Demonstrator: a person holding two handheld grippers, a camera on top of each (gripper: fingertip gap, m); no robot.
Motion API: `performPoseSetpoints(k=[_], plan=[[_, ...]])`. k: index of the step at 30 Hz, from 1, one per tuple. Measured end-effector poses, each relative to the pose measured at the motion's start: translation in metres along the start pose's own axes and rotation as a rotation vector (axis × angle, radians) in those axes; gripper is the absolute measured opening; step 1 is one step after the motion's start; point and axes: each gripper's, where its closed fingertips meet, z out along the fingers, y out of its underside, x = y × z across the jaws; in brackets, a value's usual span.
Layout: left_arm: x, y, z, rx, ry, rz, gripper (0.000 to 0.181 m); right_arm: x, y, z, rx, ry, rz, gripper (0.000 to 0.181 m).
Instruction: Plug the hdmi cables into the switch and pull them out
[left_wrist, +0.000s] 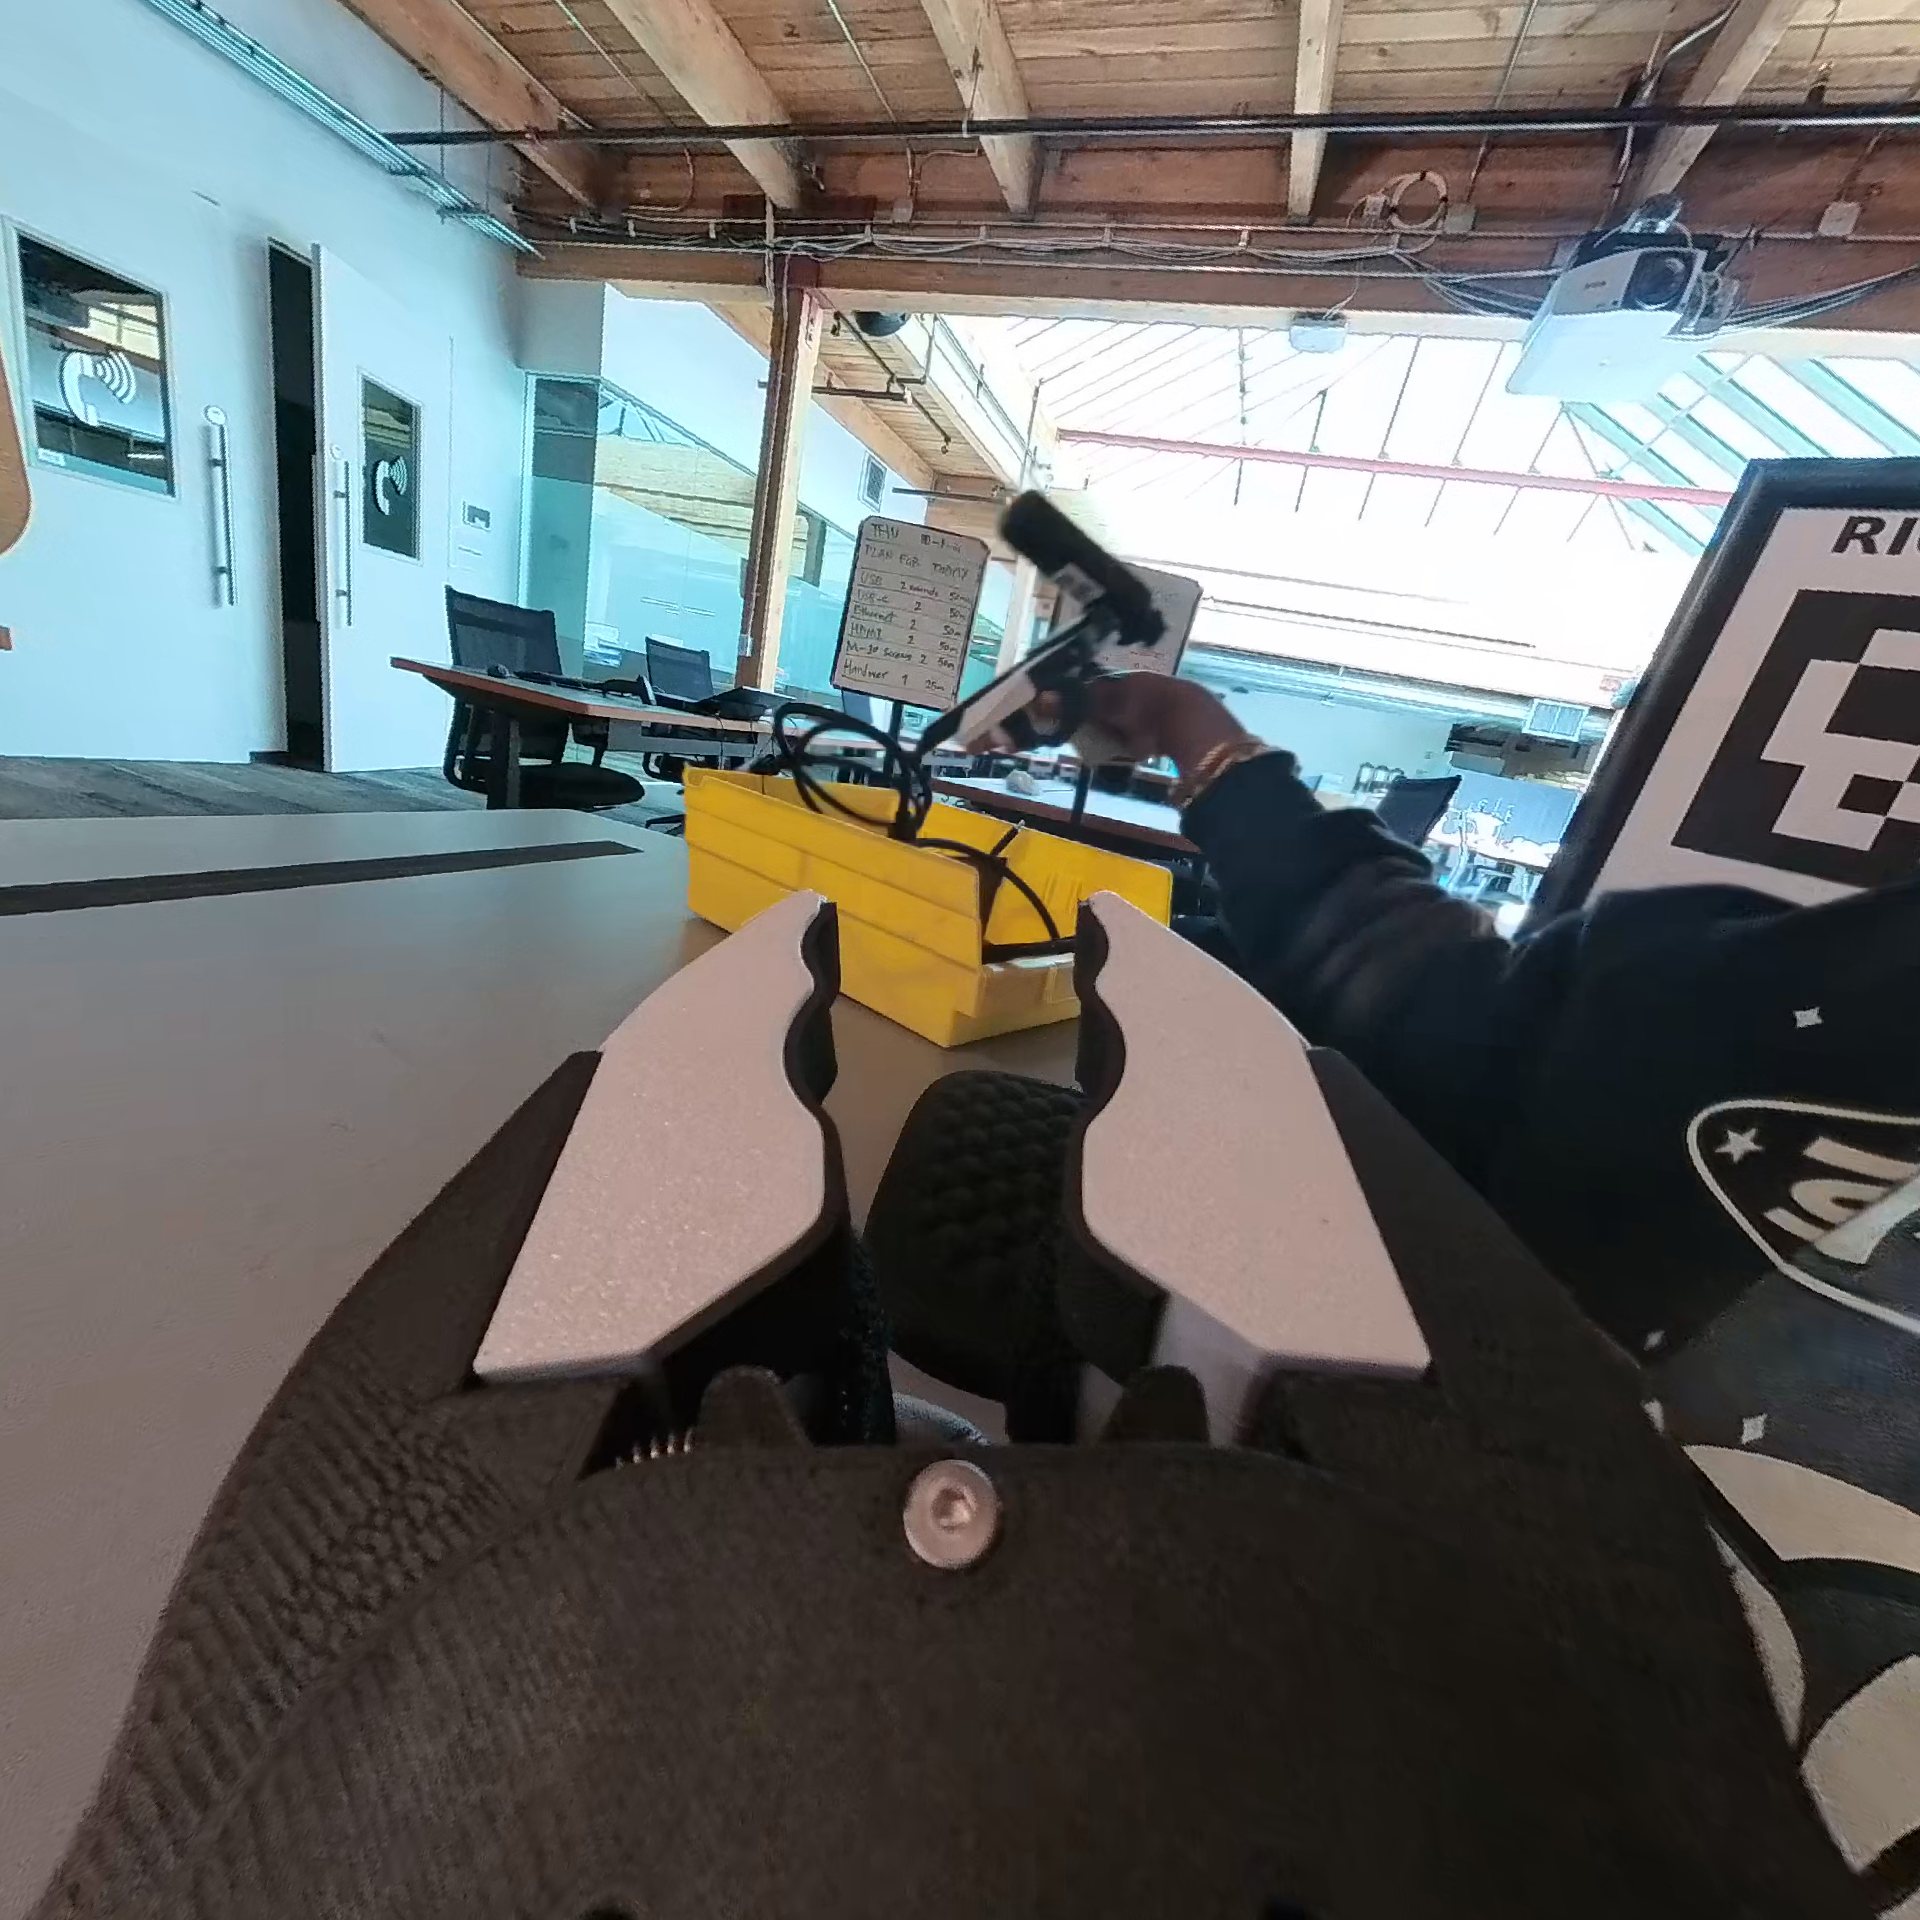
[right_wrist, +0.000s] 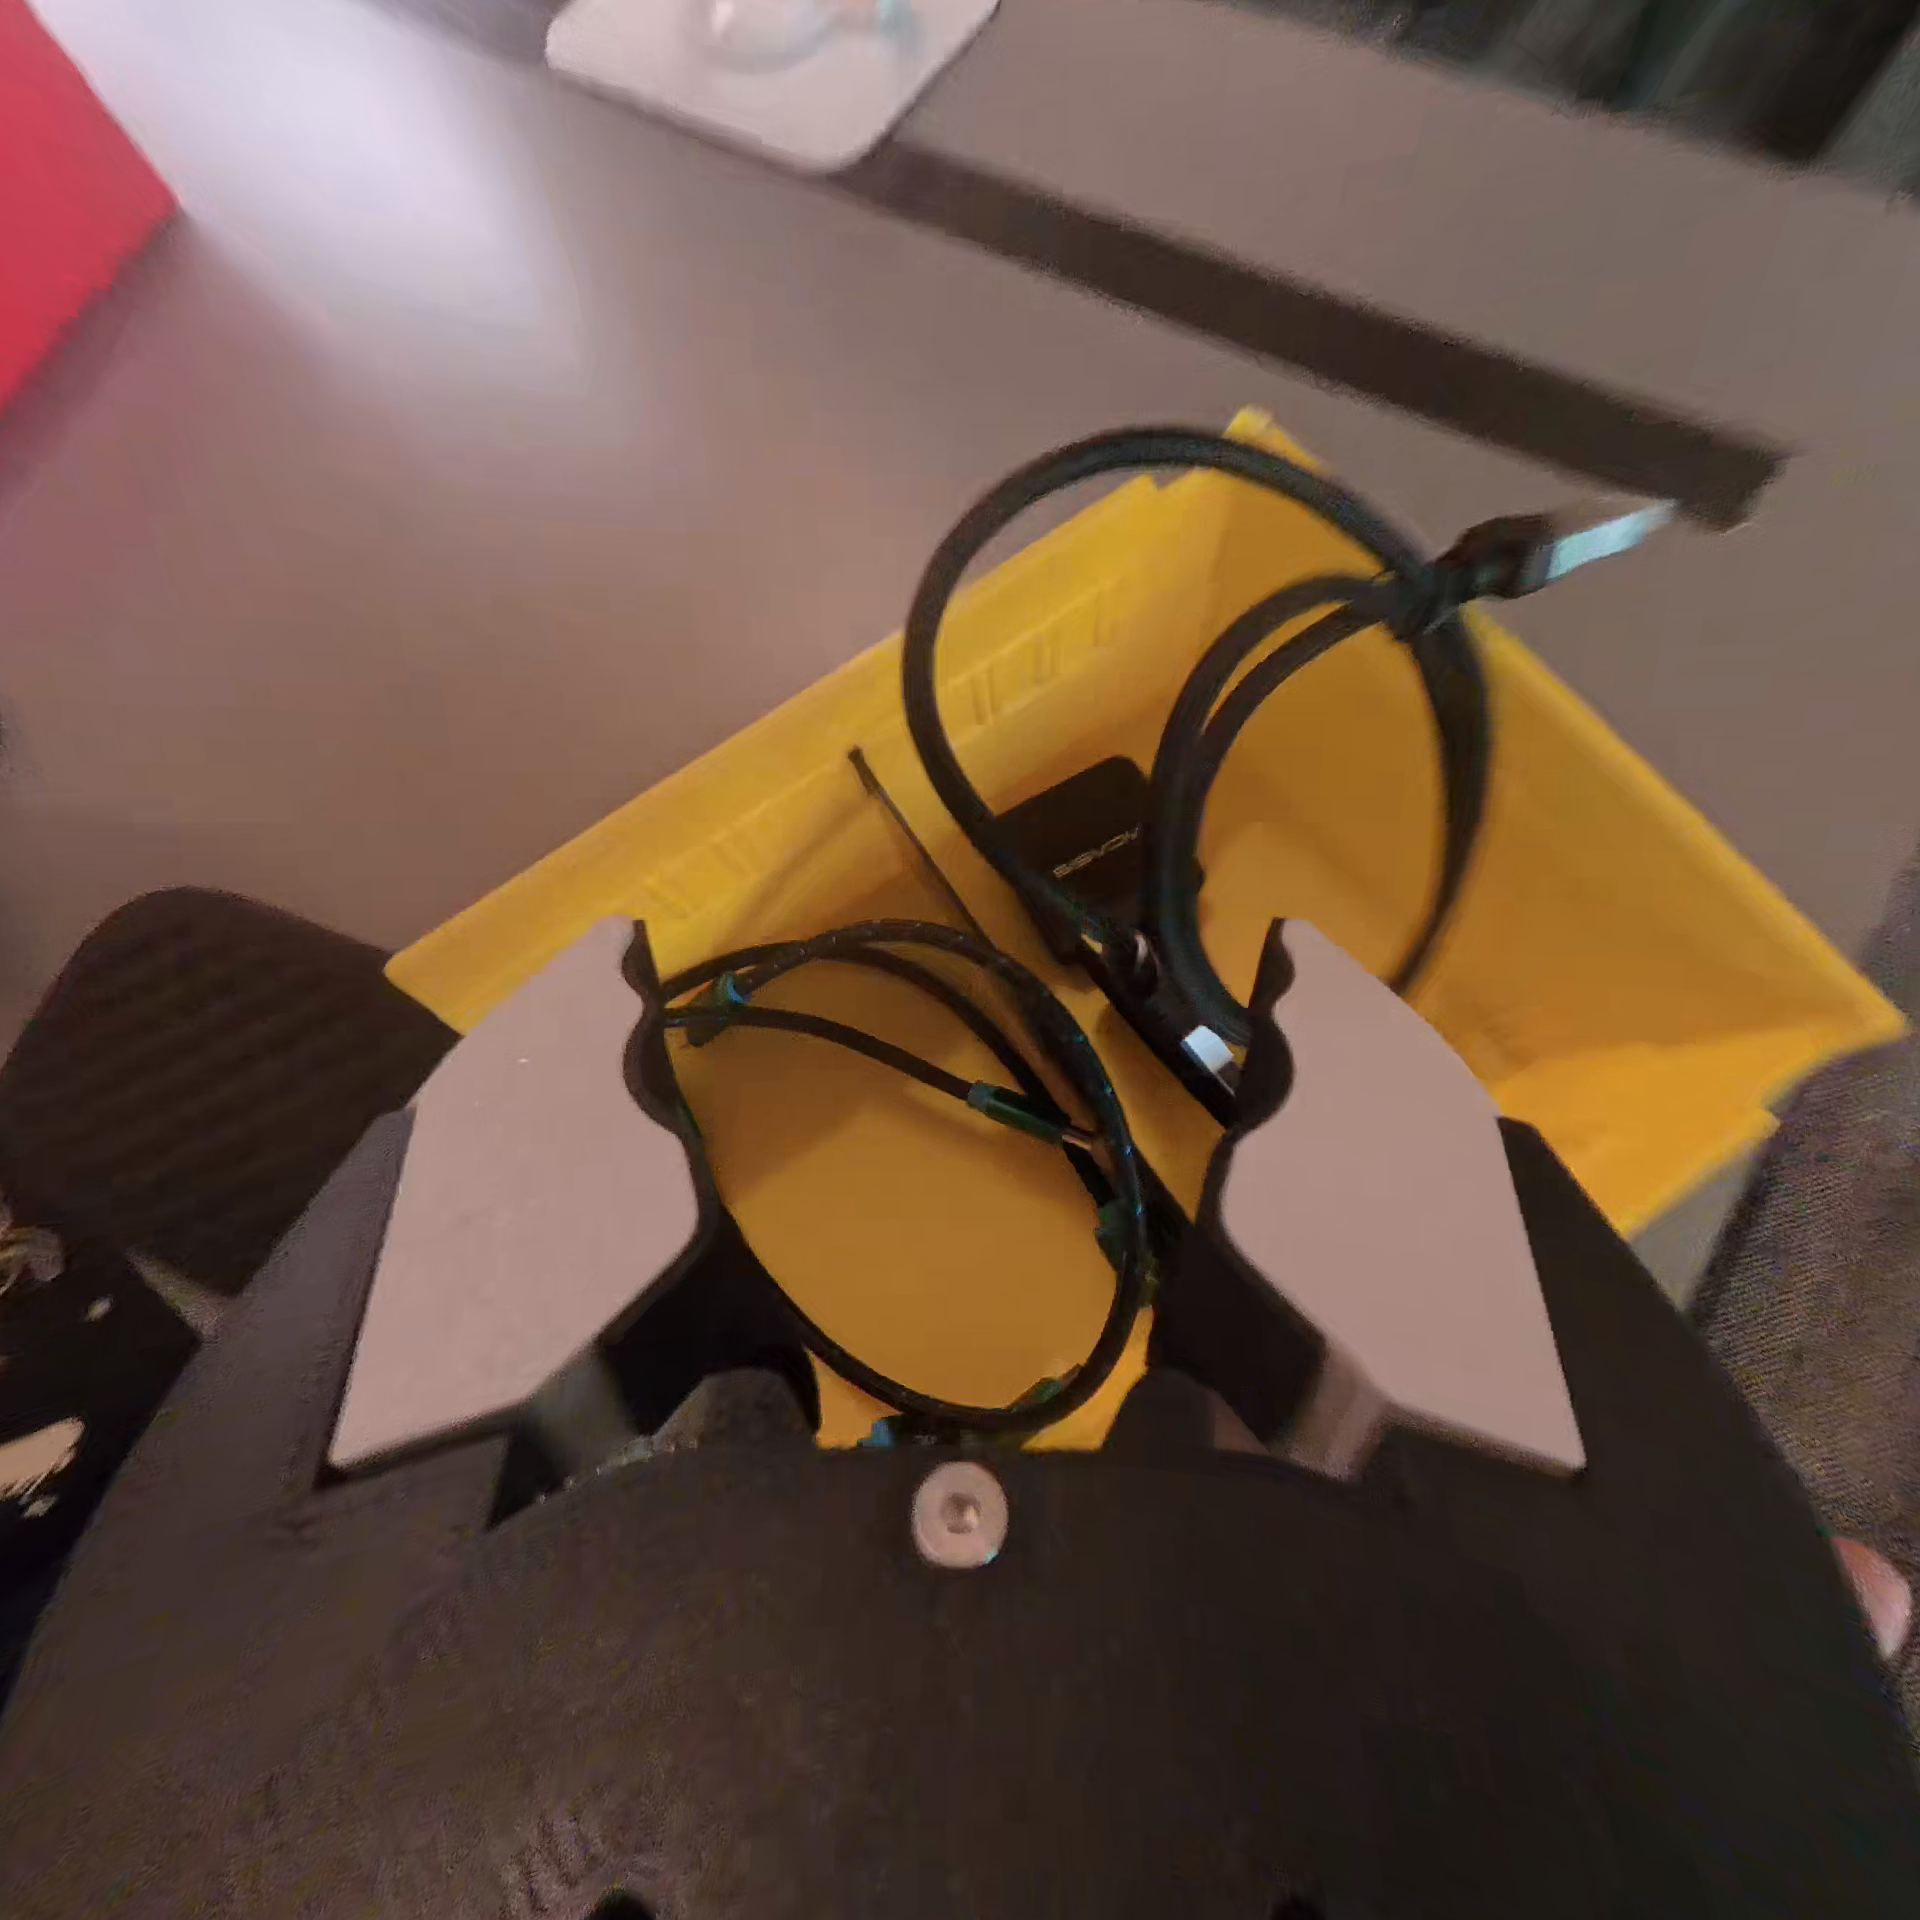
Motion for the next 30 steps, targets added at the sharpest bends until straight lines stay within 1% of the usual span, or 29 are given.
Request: performPoseSetpoints(k=[2,3,5,7,8,9,11,12,14,17,19,21,23,24,30], plan=[[0.000,0.000,0.000,-0.001,-0.001,0.005,0.043,-0.013,-0.005,-0.026,0.148,0.058,-0.019,0.109],[0.000,0.000,0.000,-0.002,-0.001,0.006,0.043,-0.017,-0.004,-0.039,0.214,0.087,-0.013,0.106],[0.001,0.001,0.000,-0.007,0.002,0.005,0.043,-0.011,0.008,-0.063,0.302,0.214,0.064,0.091],[0.001,0.001,0.001,-0.009,0.002,0.005,0.043,0.005,0.038,-0.084,0.321,0.384,0.204,0.069],[0.001,0.002,0.001,-0.010,0.003,0.006,0.042,0.011,0.058,-0.090,0.305,0.449,0.274,0.068],[0.001,0.002,0.001,-0.011,0.004,0.006,0.043,0.012,0.077,-0.091,0.274,0.472,0.328,0.073],[0.002,0.003,0.001,-0.016,0.008,0.007,0.042,0.005,0.106,-0.082,0.219,0.433,0.376,0.084],[0.002,0.003,0.002,-0.018,0.012,0.007,0.042,0.001,0.118,-0.080,0.154,0.413,0.404,0.090],[0.004,0.003,0.001,-0.018,0.020,0.009,0.042,0.002,0.130,-0.083,0.088,0.464,0.472,0.090],[0.004,0.003,0.001,-0.016,0.018,0.009,0.043,-0.008,0.135,-0.069,-0.009,0.446,0.403,0.087],[0.003,0.003,0.001,-0.015,0.017,0.006,0.043,-0.006,0.144,-0.054,-0.109,0.441,0.369,0.071],[0.003,0.001,0.000,-0.006,0.014,0.007,0.042,-0.005,0.151,-0.037,-0.201,0.414,0.339,0.049],[0.003,0.000,-0.001,0.004,0.012,0.009,0.042,0.005,0.157,-0.028,-0.278,0.462,0.296,0.037],[0.003,0.000,-0.001,0.007,0.010,0.010,0.042,0.005,0.157,-0.025,-0.304,0.465,0.278,0.038],[0.004,0.000,-0.001,0.007,0.010,0.012,0.042,-0.008,0.139,-0.001,-0.336,0.414,0.160,0.043]])
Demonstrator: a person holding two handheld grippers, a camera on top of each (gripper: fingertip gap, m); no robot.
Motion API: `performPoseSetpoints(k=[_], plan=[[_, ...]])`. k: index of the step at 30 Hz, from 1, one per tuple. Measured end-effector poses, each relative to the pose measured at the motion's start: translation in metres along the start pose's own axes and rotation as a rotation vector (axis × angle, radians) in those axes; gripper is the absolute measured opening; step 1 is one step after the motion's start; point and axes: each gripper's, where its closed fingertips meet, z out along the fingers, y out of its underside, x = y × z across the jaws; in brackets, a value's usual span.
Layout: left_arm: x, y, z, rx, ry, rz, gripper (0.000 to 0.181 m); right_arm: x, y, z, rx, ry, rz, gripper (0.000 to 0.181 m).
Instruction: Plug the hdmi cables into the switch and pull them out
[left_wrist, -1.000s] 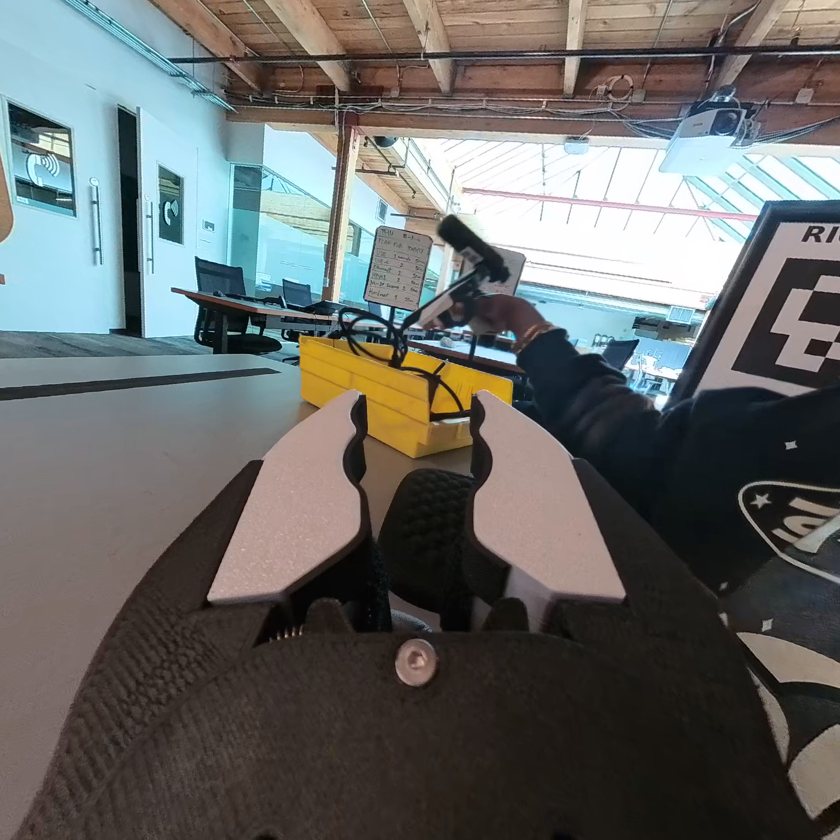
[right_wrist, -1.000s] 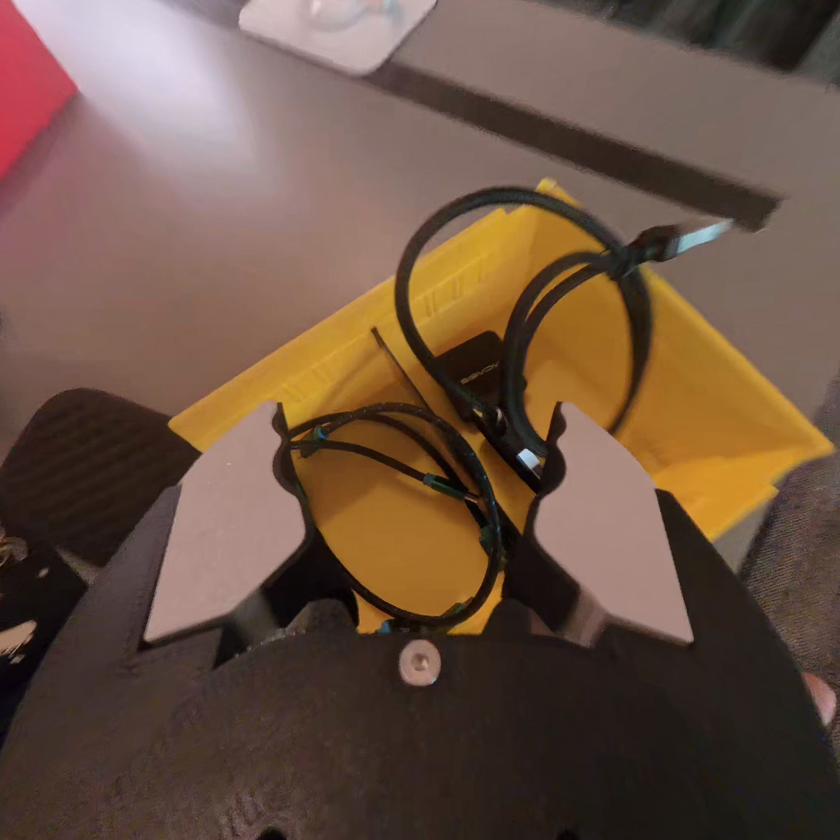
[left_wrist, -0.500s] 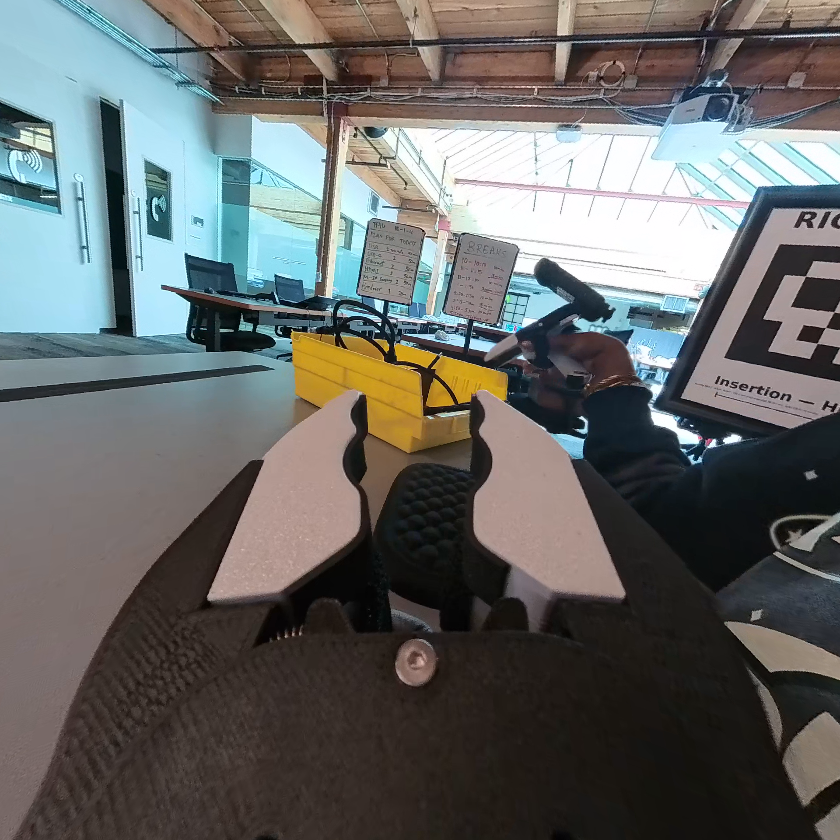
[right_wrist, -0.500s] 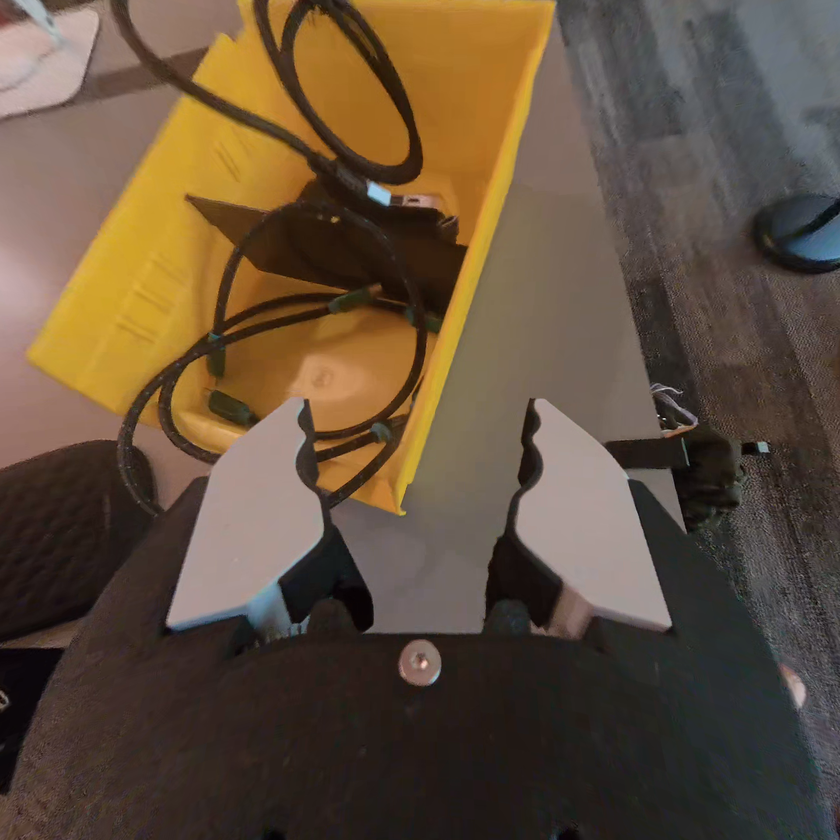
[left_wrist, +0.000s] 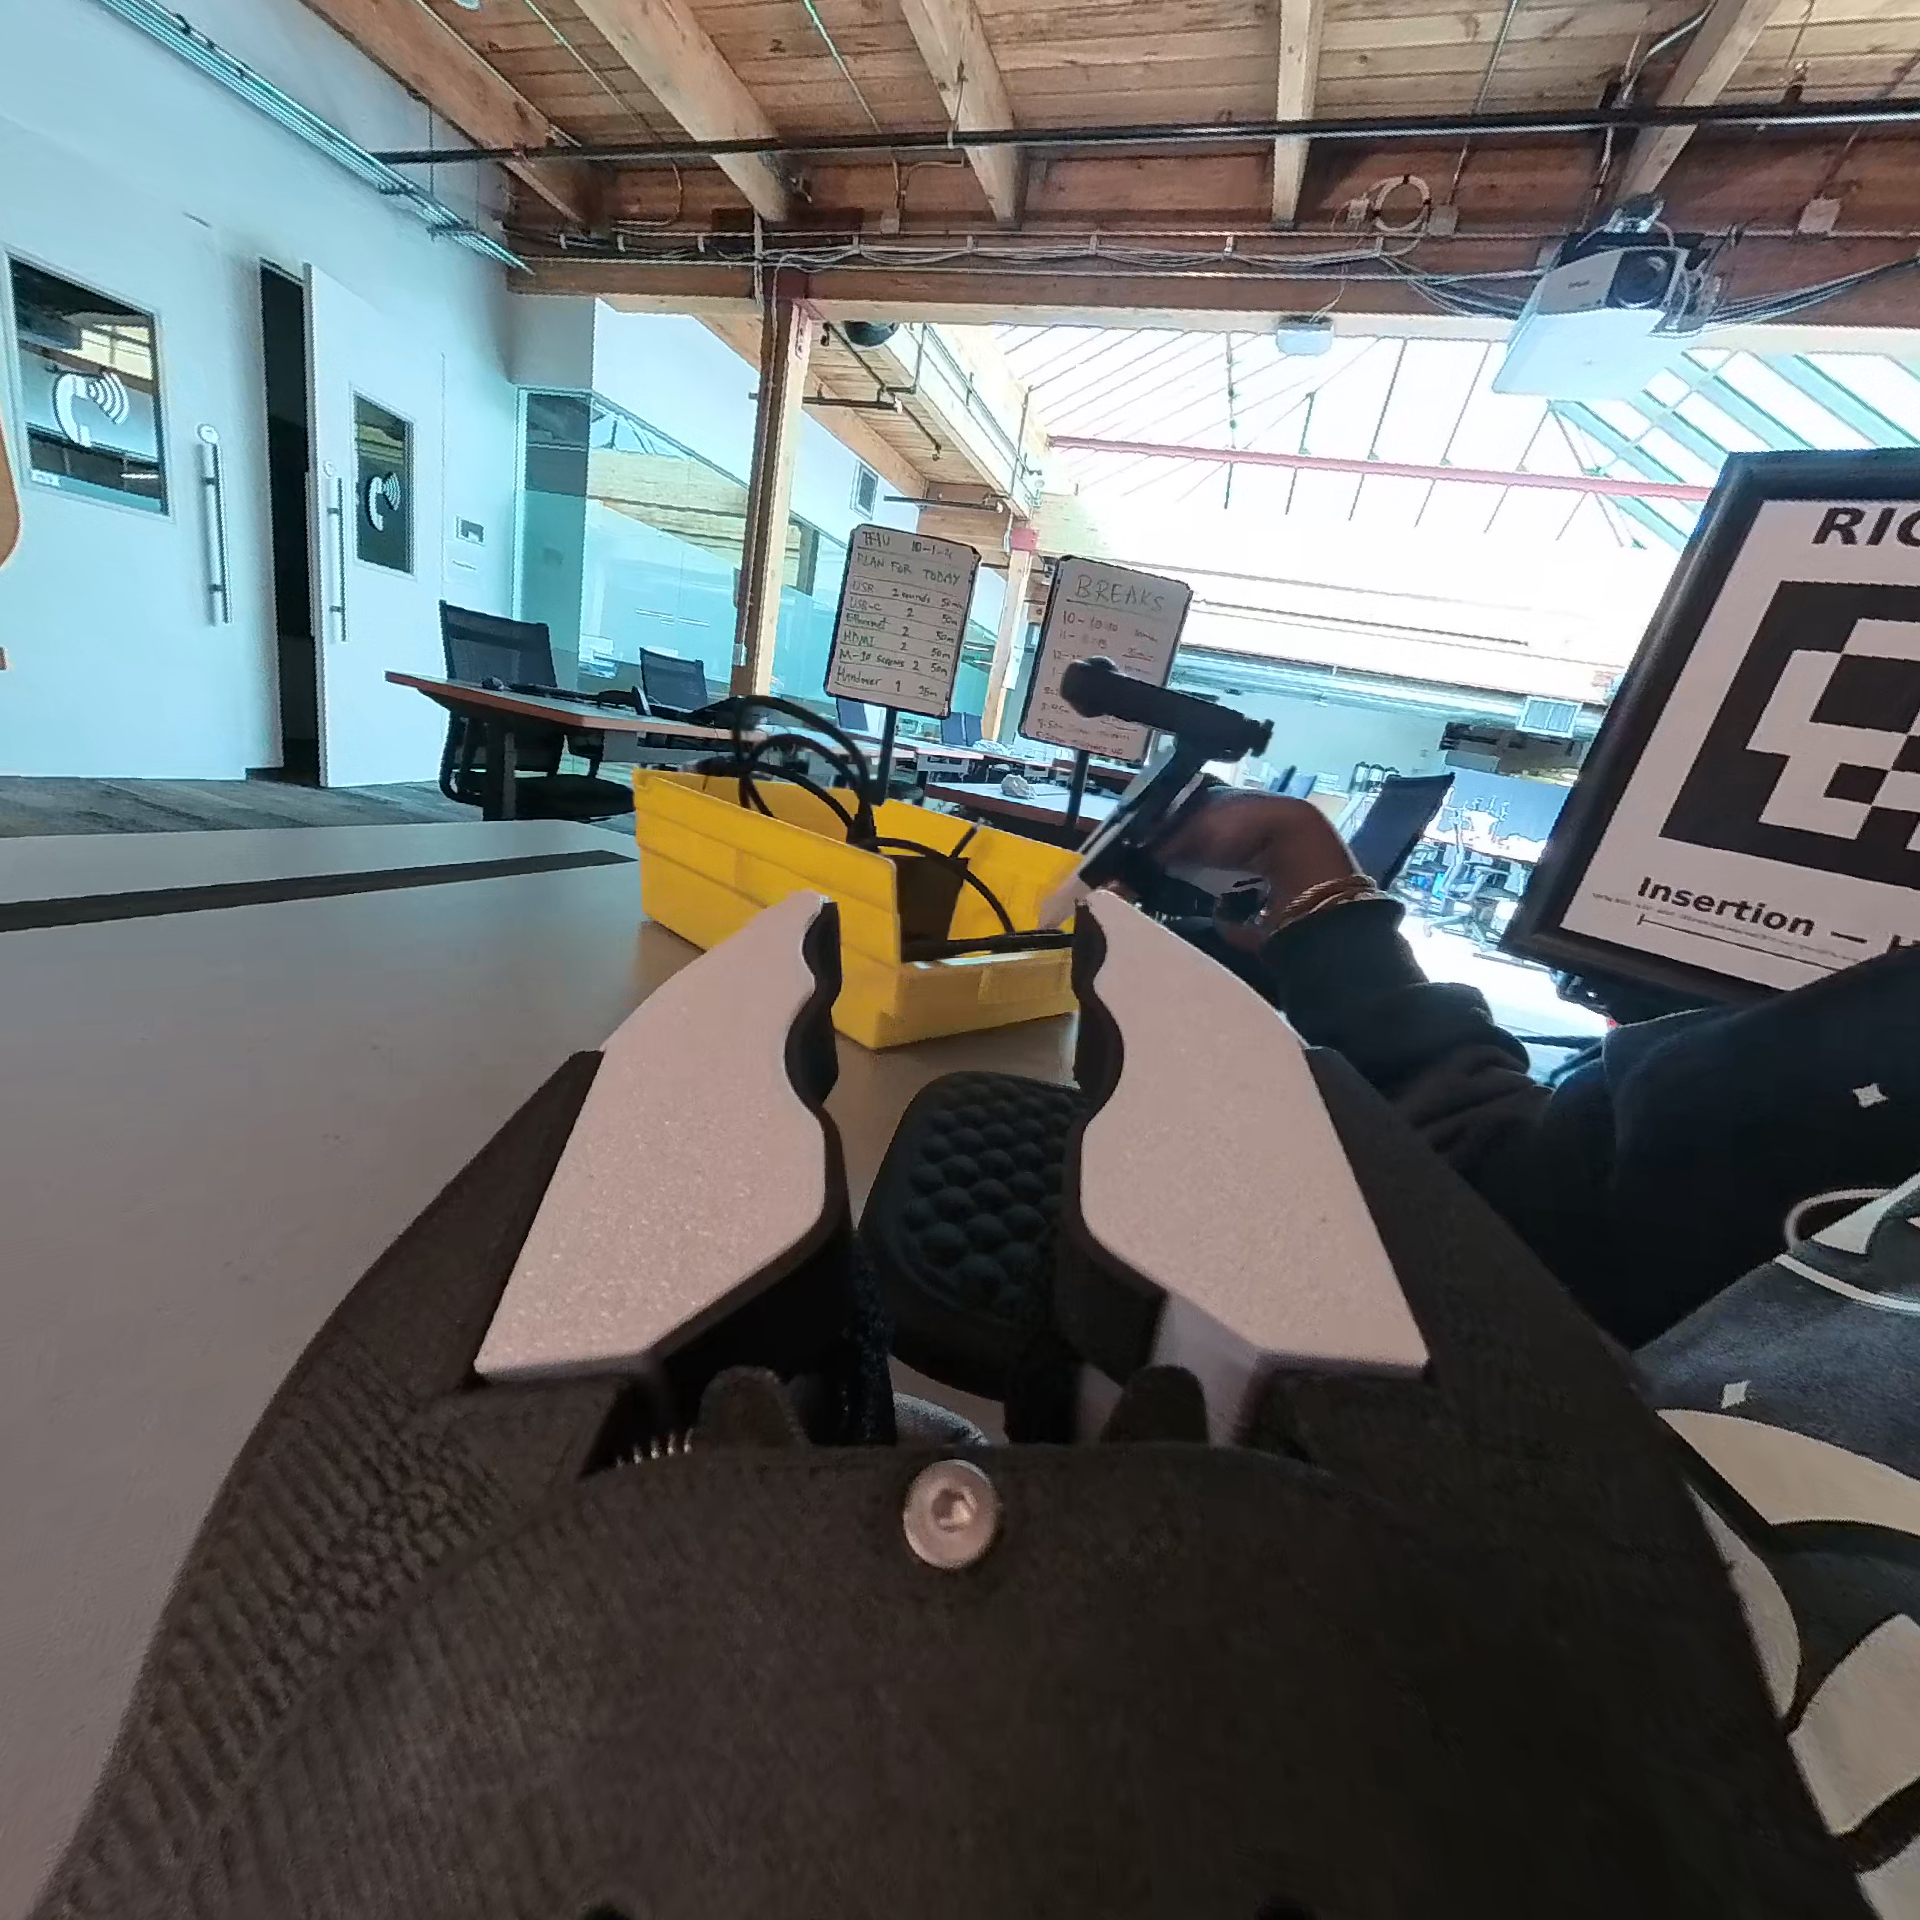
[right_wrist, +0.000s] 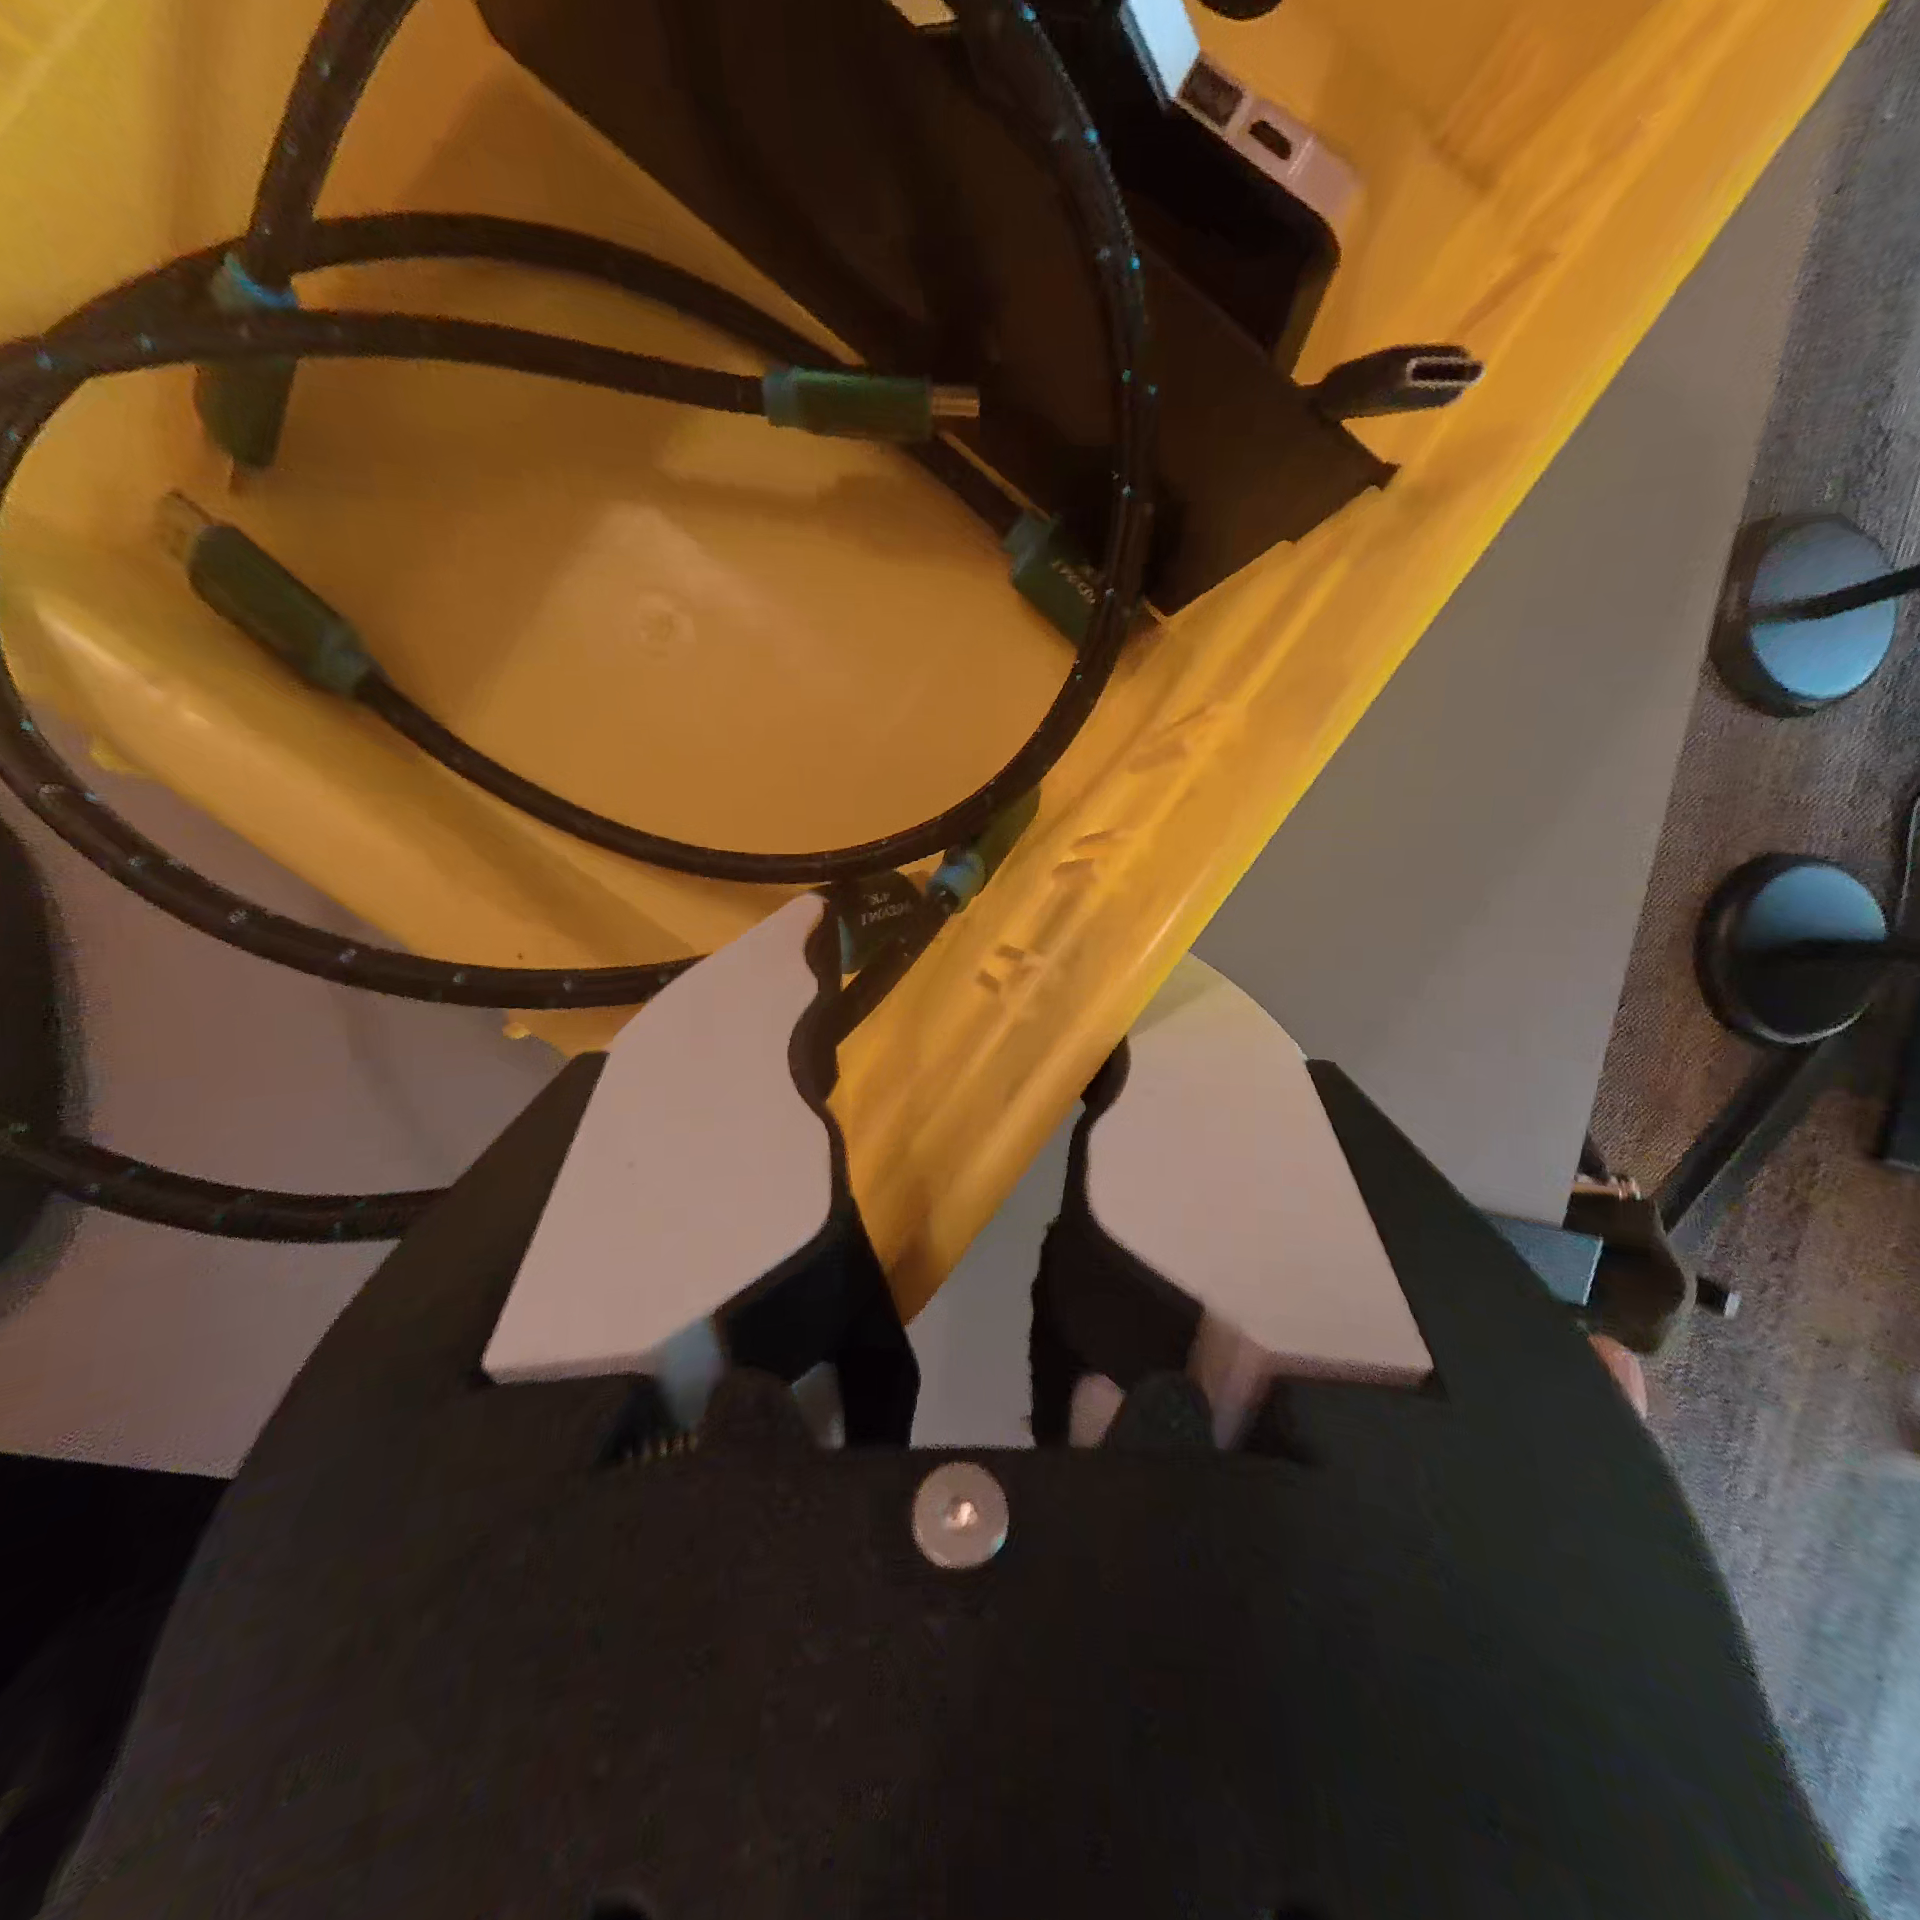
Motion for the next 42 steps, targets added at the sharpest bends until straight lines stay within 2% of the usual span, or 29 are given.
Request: performPoseSetpoints(k=[5,11,16,22,28,30,38,42], plan=[[0.000,-0.001,-0.001,0.013,-0.006,0.012,0.042,-0.043,-0.029,0.012,-0.010,-0.055,-0.151,0.051],[0.002,-0.004,-0.003,0.031,-0.004,0.018,0.042,-0.117,-0.070,0.025,0.016,-0.126,-0.299,0.057],[0.013,-0.009,-0.006,0.068,0.039,0.056,0.042,-0.183,-0.107,0.036,0.106,-0.173,-0.295,0.058],[0.026,-0.007,-0.004,0.067,0.089,0.132,0.042,-0.259,-0.146,0.047,0.306,-0.226,-0.268,0.058],[0.036,0.002,0.000,0.021,0.128,0.211,0.042,-0.311,-0.167,0.053,0.380,-0.211,-0.410,0.050],[0.039,0.004,0.001,0.015,0.140,0.223,0.042,-0.334,-0.172,0.053,0.390,-0.252,-0.466,0.050],[0.039,-0.005,-0.003,0.069,0.128,0.232,0.041,-0.422,-0.197,0.059,0.367,-0.346,-0.690,0.043],[0.038,-0.006,-0.003,0.073,0.123,0.235,0.041,-0.452,-0.211,0.062,0.374,-0.364,-0.745,0.042]])
